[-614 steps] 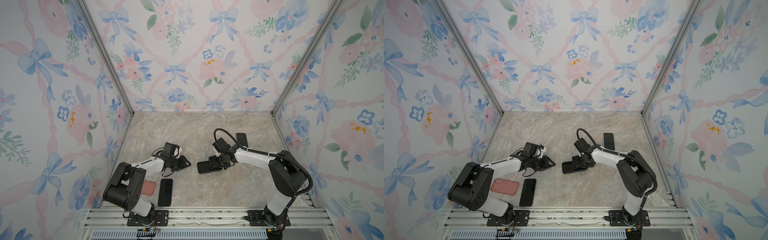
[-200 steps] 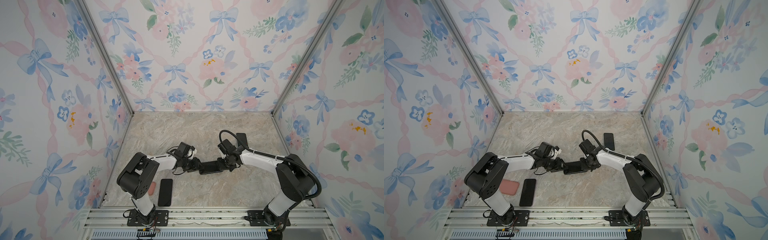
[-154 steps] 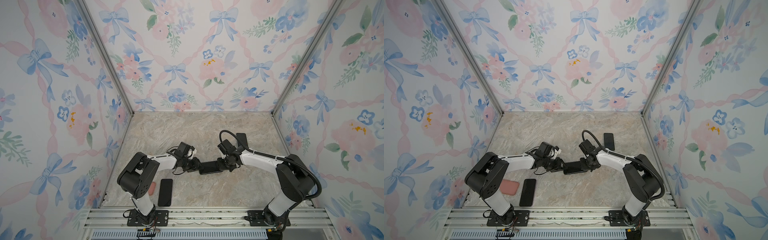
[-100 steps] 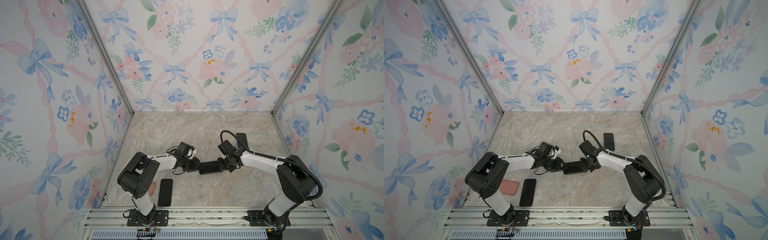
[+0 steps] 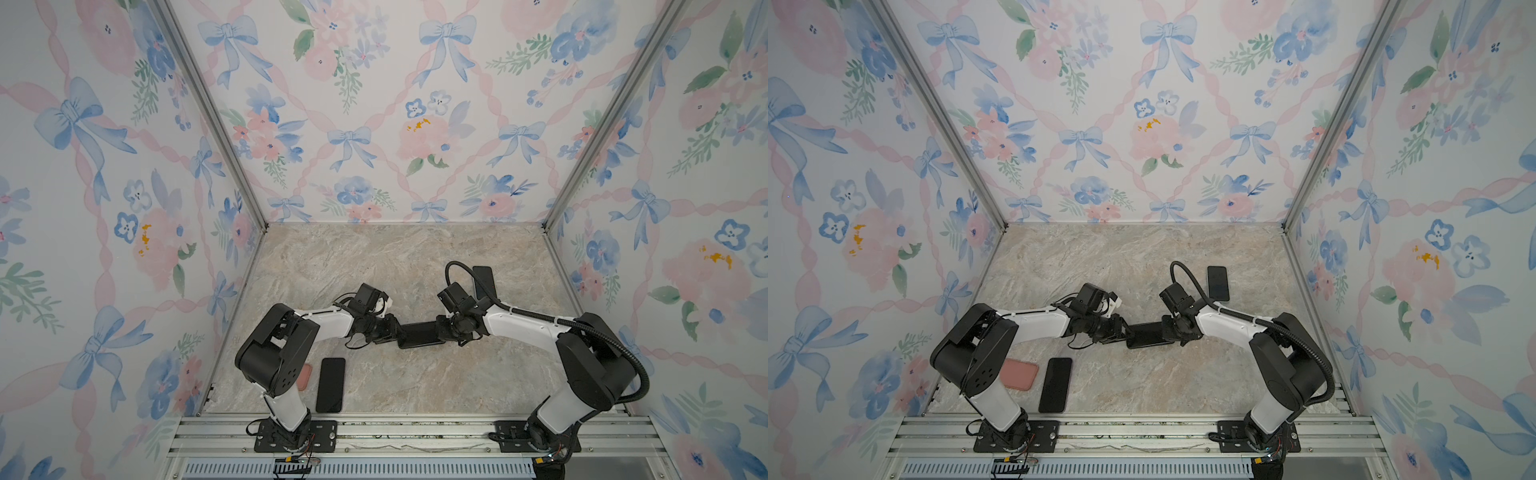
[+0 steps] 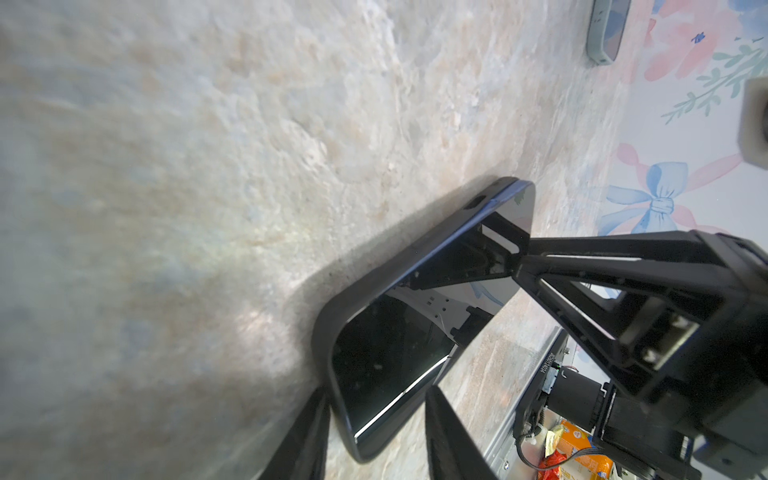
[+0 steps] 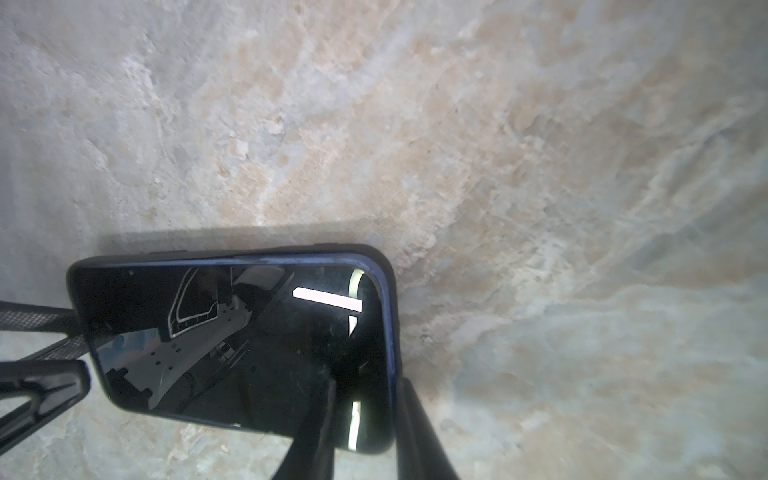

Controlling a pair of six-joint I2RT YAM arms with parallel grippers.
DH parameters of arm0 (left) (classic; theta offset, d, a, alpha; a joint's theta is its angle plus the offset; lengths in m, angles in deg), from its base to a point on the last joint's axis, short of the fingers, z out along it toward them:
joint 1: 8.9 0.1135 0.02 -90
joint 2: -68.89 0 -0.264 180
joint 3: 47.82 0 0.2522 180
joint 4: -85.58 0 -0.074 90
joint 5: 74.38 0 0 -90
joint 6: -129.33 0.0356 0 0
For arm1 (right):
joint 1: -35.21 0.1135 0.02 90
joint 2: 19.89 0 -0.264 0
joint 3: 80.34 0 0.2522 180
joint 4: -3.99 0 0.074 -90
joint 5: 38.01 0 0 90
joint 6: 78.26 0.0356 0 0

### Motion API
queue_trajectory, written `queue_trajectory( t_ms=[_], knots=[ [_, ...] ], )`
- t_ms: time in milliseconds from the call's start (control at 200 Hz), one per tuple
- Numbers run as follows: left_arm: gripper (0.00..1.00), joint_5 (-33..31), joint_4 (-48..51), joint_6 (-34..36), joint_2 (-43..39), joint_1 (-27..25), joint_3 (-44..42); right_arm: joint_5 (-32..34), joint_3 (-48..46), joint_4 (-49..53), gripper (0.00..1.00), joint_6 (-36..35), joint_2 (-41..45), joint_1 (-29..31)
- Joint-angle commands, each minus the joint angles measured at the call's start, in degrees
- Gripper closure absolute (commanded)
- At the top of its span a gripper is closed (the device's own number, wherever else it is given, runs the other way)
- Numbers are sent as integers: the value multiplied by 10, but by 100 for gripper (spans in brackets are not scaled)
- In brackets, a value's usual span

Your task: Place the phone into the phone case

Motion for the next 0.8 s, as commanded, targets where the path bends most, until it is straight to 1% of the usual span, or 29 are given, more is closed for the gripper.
queue_trajectory(
  t_ms=[0, 115, 330, 480, 600, 630, 670, 795],
  knots=[
    [61, 28, -38, 4, 20, -12, 17, -129, -45, -98, 76, 19, -87, 53],
    [61, 28, -39, 4, 19, -12, 17, -128, -44, -95, 77, 19, -90, 54],
    [61, 25, -39, 6, 22, -11, 15, -115, -36, -65, 77, 14, -50, 50],
    [64, 24, -38, 10, 26, -7, 17, -107, -26, -41, 75, 6, -38, 49],
    [65, 9, -18, 23, 13, 10, 15, -80, -17, 1, 69, -6, -2, 33],
    [65, 3, -9, 30, 11, 15, 15, -74, -14, 10, 68, -25, 0, 28],
    [64, -3, 0, 37, 9, 19, 17, -65, -10, 25, 63, -35, 23, 20],
    [64, -9, 8, 45, 13, 24, 21, -53, 1, 44, 52, -57, 43, -1]
  ],
)
